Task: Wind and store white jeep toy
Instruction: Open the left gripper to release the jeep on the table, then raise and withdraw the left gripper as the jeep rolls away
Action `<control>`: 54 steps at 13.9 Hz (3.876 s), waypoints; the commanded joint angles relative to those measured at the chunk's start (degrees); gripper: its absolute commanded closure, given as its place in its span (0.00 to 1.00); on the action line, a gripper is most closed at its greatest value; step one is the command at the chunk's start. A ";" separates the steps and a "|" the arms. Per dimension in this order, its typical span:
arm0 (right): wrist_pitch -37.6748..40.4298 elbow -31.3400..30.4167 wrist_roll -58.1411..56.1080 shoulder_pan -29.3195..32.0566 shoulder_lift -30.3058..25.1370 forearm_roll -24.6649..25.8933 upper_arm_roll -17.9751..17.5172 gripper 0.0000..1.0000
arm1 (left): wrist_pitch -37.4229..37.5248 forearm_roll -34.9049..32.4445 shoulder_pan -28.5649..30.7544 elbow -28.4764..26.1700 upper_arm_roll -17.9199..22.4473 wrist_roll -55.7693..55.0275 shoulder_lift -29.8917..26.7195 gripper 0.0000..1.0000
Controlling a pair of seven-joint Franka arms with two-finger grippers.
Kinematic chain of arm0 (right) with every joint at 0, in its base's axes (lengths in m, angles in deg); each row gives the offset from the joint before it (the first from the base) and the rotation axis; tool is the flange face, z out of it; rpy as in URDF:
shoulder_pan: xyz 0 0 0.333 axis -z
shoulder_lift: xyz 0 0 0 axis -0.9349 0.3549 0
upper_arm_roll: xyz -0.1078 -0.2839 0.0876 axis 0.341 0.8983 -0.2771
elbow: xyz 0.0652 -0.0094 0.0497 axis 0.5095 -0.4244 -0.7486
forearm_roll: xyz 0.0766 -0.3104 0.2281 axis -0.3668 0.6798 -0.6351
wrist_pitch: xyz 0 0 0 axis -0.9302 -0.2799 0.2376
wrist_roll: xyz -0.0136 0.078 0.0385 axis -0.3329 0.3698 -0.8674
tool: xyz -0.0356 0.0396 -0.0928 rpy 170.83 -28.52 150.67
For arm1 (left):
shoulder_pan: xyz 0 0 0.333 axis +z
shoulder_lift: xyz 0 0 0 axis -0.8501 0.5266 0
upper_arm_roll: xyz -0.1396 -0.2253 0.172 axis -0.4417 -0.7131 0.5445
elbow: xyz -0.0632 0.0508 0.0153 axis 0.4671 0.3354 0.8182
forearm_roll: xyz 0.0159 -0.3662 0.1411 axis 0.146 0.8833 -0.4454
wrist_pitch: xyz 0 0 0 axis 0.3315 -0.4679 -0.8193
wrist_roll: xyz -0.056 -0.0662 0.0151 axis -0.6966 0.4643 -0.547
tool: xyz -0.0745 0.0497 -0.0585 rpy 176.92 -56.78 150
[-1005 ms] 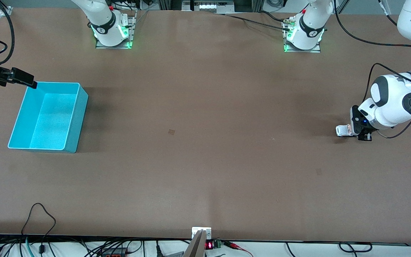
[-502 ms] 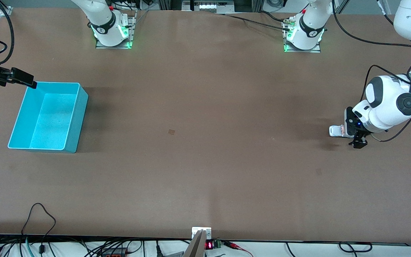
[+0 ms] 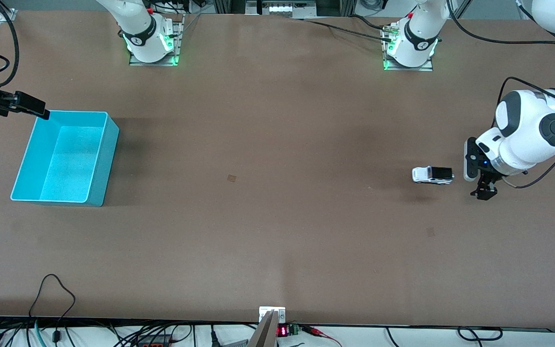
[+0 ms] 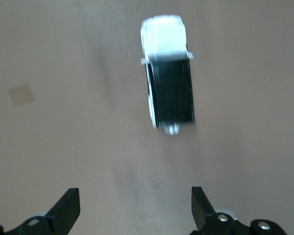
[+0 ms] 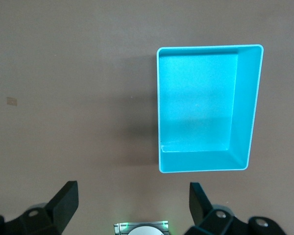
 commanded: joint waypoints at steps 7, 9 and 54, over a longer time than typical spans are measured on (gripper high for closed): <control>0.78 0.34 -0.41 0.21 0.04 -0.03 0.17 0.00 | 17.32 9.10 -6.95 12.21 -0.43 -9.64 -3.77 0.00; 0.78 0.34 -0.33 0.21 0.04 -0.03 0.34 0.00 | 20.48 9.88 -8.36 15.28 -0.43 -15.09 -2.80 0.00; 0.78 0.52 -0.50 0.12 5.31 0.06 0.43 0.00 | 40.09 13.41 -16.72 32.44 9.94 -98.08 -8.95 0.00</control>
